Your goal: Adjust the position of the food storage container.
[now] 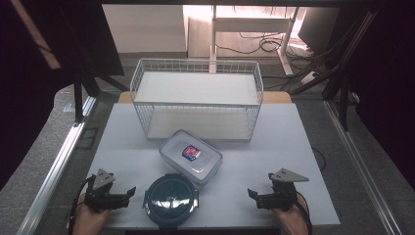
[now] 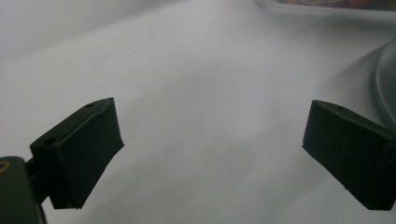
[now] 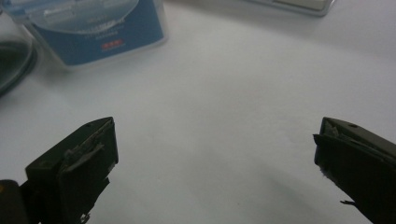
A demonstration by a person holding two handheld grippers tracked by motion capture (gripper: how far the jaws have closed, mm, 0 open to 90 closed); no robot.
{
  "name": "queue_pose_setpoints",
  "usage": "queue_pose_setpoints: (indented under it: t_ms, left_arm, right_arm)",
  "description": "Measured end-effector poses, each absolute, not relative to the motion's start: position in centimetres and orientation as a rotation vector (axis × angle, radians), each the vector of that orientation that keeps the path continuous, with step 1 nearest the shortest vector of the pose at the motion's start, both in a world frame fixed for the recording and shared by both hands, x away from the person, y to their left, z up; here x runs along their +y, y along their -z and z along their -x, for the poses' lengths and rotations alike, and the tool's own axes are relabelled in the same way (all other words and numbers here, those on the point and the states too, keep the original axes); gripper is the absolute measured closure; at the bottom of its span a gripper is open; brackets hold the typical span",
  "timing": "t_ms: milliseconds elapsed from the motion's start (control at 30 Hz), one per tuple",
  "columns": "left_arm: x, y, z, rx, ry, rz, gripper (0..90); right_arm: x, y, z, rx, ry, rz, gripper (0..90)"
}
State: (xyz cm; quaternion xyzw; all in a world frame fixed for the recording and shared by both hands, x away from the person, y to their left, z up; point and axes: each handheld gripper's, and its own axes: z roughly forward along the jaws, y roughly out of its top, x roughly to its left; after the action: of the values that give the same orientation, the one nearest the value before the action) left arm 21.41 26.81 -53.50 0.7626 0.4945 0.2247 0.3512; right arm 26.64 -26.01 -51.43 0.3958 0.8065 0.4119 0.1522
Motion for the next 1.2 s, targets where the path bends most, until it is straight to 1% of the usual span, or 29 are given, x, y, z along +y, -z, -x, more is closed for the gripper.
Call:
queue_pose_setpoints:
  t_ms: [167,267,600,733,867,1000,1100,1200]
  left_arm:
    - [27.2,53.5,-21.4,1.28,-0.565,-1.924,3.9]
    - [27.4,53.5,-21.5,1.316,-0.534,-1.902,4.5]
    - [27.2,53.4,-21.7,1.359,-0.51,-1.906,4.1]
    - [27.6,52.9,-21.6,1.366,-0.48,-1.854,3.9]
    - [27.4,52.4,-21.4,1.379,-0.513,-1.859,13.1]
    - [27.2,52.1,-21.3,1.376,-0.505,-1.852,15.4]
    - [26.6,51.2,-21.0,1.348,-0.496,-1.851,13.9]
    - [26.1,50.4,-20.9,1.316,-0.486,-1.847,9.8]
  right_arm:
    - [-25.9,51.4,-26.6,2.32,-1.209,-1.115,0.0]
    - [-25.8,51.5,-26.7,2.334,-1.191,-1.105,0.0]
    - [-25.5,51.5,-26.7,2.35,-1.165,-1.069,0.0]
    - [-25.5,51.6,-26.7,2.359,-1.157,-1.077,0.0]
    - [-25.5,51.6,-26.7,2.36,-1.158,-1.084,0.0]
    - [-25.5,51.6,-26.8,2.361,-1.155,-1.09,0.0]
    - [-25.5,51.6,-26.8,2.365,-1.156,-1.091,0.0]
    - [-25.5,51.7,-26.8,2.367,-1.155,-1.092,0.0]
